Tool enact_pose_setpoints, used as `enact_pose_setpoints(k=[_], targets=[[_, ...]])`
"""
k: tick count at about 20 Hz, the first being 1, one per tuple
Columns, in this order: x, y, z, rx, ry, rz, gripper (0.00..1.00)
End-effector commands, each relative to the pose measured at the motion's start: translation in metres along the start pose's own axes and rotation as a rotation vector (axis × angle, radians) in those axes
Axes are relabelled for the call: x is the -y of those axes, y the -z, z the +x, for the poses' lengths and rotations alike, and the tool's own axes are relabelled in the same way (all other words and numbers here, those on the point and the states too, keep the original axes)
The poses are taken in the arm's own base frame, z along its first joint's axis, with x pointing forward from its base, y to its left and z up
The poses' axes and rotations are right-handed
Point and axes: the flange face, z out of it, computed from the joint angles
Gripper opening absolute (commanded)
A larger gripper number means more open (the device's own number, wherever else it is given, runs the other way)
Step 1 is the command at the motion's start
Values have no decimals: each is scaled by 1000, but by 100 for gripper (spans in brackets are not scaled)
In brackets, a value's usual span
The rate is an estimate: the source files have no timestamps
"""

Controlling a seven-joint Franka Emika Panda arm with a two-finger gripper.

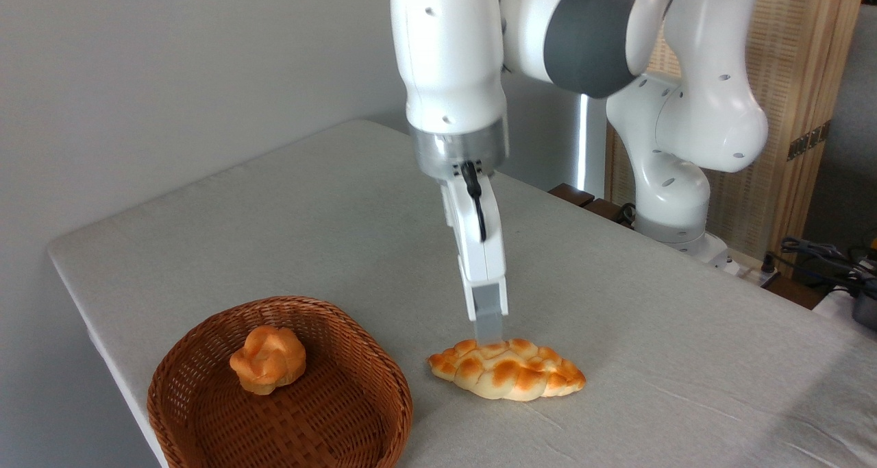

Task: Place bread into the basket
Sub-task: 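Move the gripper over the braided bread roll and lower it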

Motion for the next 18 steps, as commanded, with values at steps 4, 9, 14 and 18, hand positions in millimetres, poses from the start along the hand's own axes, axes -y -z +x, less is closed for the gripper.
enact_pose_setpoints(k=[4,9,14,18], targets=[[-10,-41,-10,54,-178,12,100],[-6,-62,-4,61,-228,22,100],[0,-71,-6,77,-286,29,100],[4,-81,-6,82,-286,13,100]])
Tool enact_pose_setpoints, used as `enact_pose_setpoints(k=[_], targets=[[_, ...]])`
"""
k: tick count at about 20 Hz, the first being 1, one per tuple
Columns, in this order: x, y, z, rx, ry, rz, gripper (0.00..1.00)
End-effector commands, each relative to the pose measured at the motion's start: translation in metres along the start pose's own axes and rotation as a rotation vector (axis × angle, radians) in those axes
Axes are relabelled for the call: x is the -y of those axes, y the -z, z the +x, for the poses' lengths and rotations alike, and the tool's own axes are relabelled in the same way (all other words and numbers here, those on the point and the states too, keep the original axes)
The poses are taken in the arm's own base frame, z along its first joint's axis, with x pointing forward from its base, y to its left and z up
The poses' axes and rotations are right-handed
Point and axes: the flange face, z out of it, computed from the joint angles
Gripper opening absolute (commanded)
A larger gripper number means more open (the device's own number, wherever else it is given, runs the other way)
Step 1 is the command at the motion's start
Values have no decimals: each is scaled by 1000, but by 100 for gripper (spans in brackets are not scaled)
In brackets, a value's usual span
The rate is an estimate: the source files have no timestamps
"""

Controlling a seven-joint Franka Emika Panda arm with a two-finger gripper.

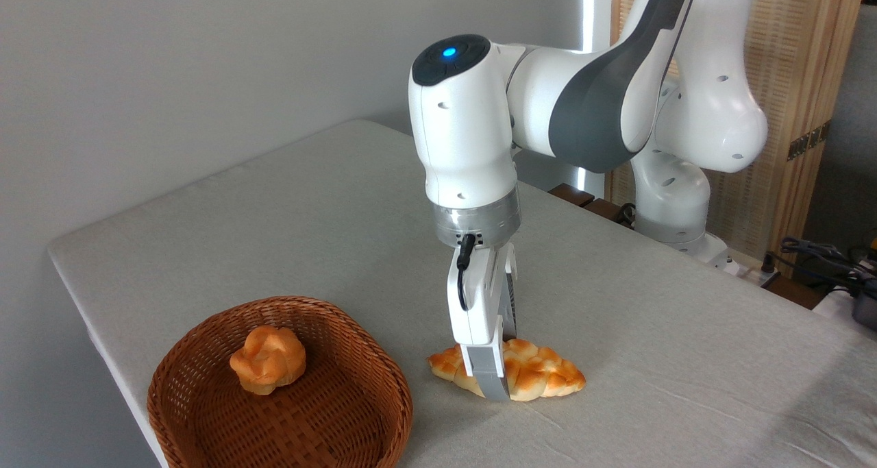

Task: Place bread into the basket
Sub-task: 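Close the gripper on the middle of the braided roll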

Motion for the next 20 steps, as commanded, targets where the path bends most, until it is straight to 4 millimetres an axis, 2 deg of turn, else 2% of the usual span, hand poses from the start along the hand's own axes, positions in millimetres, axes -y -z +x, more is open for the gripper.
enact_pose_setpoints(k=[1,2,4,5,7,16,17,20], targets=[[3,-11,-2,16,-24,-4,100],[4,-14,-2,15,-22,-8,98],[5,-15,-2,16,-22,-11,71],[5,-14,-1,17,-25,-10,62],[5,-14,-2,16,-22,-10,53],[5,-10,-2,11,-13,-1,53],[5,-5,-1,6,-10,6,53],[-2,32,-2,-25,6,64,56]])
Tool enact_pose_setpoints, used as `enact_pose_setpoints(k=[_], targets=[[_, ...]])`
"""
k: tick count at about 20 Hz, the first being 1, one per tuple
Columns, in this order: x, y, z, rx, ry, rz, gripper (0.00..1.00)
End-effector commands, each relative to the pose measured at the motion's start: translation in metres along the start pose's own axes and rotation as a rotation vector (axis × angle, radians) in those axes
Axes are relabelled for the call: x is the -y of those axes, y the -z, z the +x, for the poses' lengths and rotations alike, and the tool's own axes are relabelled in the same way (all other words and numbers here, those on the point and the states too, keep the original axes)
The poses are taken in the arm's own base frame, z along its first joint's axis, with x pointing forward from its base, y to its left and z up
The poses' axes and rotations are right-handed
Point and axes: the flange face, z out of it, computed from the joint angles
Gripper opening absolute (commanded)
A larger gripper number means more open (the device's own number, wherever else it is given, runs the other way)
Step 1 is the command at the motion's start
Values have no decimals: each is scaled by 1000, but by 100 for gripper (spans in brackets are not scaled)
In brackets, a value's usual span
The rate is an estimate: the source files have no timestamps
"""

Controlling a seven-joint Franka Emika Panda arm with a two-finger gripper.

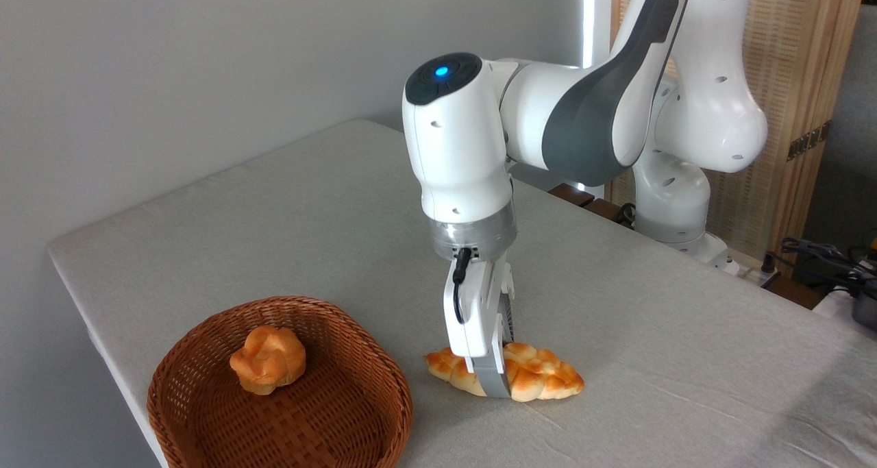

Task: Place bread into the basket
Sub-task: 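Close the gripper on the middle of the braided roll, then lift the braided roll and carry it over the wicker basket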

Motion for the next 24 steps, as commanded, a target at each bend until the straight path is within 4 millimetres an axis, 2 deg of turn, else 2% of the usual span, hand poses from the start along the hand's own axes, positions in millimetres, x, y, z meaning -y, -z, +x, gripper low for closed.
enact_pose_setpoints(k=[1,3,5,7,9,13,15,17,18,20,21,24], targets=[[-9,50,0,-61,21,90,56],[-5,71,6,-112,41,137,56],[2,90,11,-162,69,183,61],[15,103,23,-221,121,223,61],[36,113,36,-248,188,259,61],[87,120,64,-255,309,281,61],[101,120,64,-266,385,329,61],[115,119,75,-305,423,413,63],[120,119,75,-314,438,454,69],[125,114,73,-315,453,475,94],[126,113,73,-314,455,479,100],[128,108,71,-322,468,472,100]])
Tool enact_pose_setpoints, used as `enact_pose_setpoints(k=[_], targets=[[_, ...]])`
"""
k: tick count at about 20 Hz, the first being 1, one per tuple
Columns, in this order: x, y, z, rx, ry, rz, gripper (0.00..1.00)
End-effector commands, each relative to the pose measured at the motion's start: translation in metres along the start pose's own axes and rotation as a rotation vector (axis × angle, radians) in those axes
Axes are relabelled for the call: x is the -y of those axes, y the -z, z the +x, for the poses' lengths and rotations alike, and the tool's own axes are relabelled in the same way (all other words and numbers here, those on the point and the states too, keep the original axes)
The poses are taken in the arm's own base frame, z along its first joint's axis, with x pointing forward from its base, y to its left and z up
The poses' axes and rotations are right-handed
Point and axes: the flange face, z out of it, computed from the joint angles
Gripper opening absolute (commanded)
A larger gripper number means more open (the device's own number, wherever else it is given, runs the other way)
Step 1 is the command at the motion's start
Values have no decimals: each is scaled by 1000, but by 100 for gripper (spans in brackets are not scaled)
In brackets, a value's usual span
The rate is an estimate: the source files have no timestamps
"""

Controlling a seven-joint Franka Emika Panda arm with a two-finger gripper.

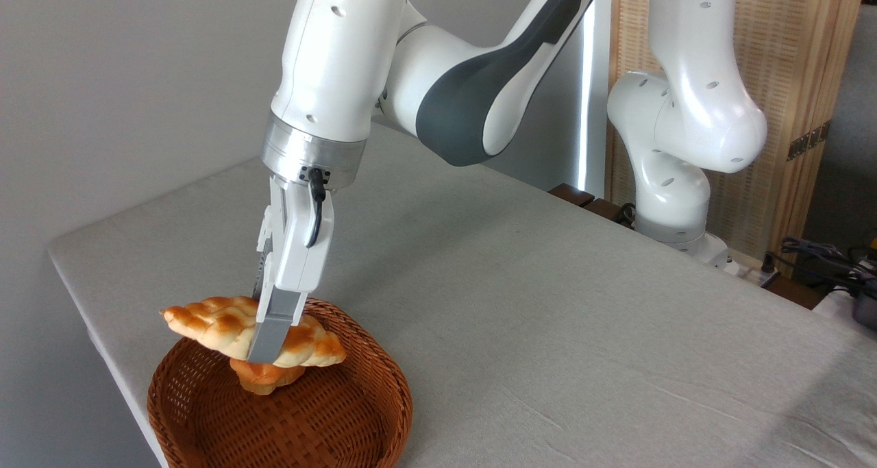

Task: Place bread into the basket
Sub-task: 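Lift the braided roll and carry it over the wicker basket, then lower the roll into the basket and open the gripper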

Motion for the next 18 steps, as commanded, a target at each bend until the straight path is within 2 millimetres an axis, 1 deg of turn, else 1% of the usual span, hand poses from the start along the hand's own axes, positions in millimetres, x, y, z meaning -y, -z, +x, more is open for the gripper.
enact_pose_setpoints(k=[1,6,8,10,11,14,15,16,17,18], targets=[[5,-1,0,-17,36,11,100],[5,-8,-1,-12,38,11,100],[5,-14,-5,-5,44,4,100],[6,-12,-5,-7,57,7,100],[7,-8,-5,-8,91,11,100],[5,7,3,1,235,26,100],[5,17,6,13,254,35,100],[2,26,7,30,270,24,100],[-3,26,8,56,292,-7,100],[-10,31,18,77,294,-32,100]])
